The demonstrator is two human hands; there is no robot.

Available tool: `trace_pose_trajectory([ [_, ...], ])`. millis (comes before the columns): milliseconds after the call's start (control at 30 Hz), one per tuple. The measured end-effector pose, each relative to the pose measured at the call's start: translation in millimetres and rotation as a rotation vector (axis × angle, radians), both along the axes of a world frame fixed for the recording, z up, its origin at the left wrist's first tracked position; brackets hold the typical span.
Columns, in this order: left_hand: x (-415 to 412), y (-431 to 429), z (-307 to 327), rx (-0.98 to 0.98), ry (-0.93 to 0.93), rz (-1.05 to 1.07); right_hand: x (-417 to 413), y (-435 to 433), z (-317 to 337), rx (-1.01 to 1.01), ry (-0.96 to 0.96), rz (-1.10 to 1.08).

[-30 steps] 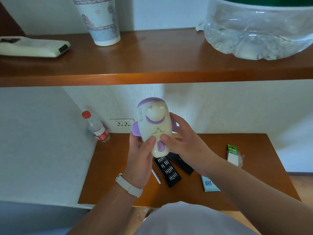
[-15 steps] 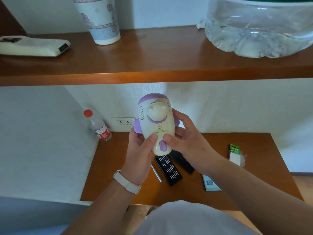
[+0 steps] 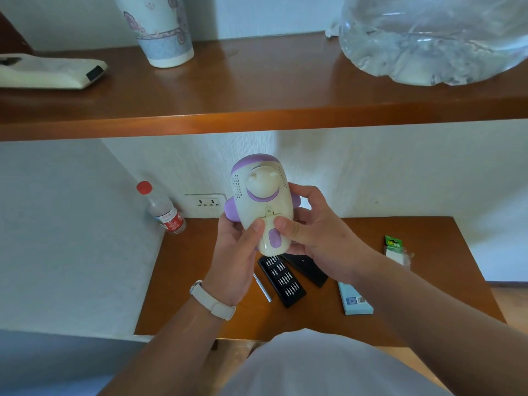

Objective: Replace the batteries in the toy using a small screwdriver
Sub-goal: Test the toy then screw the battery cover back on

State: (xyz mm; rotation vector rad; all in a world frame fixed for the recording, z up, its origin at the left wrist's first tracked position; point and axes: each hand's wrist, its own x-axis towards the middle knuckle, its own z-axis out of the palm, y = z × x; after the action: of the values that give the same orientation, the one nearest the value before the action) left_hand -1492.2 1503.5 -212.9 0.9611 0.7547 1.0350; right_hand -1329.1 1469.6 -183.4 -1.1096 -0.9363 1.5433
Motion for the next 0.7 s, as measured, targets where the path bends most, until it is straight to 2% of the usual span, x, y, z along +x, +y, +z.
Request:
trace_pose_trajectory([
  [433,2.0,7.8,-5.0,0.052,0.136,0.018,5.6,4.7,3.7,-0.024,-0.051,0.015],
  [700,3.5,10.8,-4.8,0.058,0.147,0.088,3.3,9.6,4.0,-0.033,-0.064,0.006],
])
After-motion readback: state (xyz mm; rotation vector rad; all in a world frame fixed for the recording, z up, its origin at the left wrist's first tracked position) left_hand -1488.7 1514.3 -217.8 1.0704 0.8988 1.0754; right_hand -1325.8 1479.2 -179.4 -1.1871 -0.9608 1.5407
